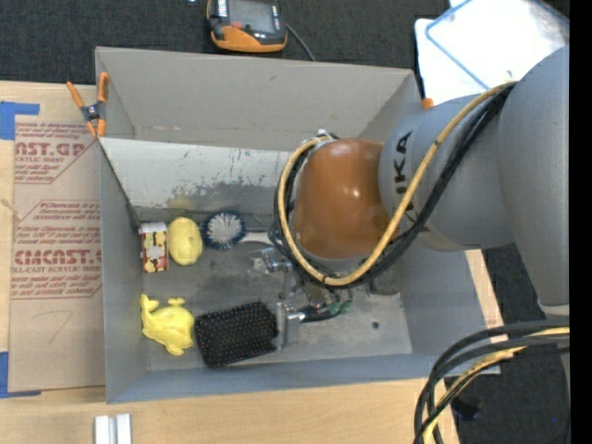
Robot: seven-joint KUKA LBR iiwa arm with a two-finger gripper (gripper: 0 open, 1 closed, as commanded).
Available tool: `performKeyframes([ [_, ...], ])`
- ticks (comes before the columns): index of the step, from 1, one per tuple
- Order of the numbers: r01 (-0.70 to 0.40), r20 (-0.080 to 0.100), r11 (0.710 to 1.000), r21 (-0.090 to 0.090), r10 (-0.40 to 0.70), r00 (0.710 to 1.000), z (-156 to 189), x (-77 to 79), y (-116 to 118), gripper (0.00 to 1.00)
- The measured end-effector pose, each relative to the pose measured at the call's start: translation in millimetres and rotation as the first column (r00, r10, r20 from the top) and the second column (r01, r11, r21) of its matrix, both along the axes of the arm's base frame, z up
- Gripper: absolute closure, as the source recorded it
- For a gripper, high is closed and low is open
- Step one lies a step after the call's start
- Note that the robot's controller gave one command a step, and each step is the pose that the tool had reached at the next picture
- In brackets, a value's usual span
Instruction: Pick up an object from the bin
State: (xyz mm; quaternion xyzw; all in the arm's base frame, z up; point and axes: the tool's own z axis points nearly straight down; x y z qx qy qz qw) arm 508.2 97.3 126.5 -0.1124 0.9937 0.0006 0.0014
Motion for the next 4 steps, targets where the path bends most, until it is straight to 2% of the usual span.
performKeyframes([
  [1,-0.366,0.009,0.930,-0.002,0.366,0.930,34.2,-25.9,-9.5,0.00],
  [2,-0.304,-0.005,0.953,0.002,0.304,0.953,-8.7,-17.9,-6.3,0.00],
  [3,-0.462,0.032,0.887,-0.008,0.462,0.886,-53.2,-20.2,8.3,0.00],
  [4,-0.369,0.011,0.929,0.004,0.369,0.929,-53.7,-10.5,-9.5,1.00],
])
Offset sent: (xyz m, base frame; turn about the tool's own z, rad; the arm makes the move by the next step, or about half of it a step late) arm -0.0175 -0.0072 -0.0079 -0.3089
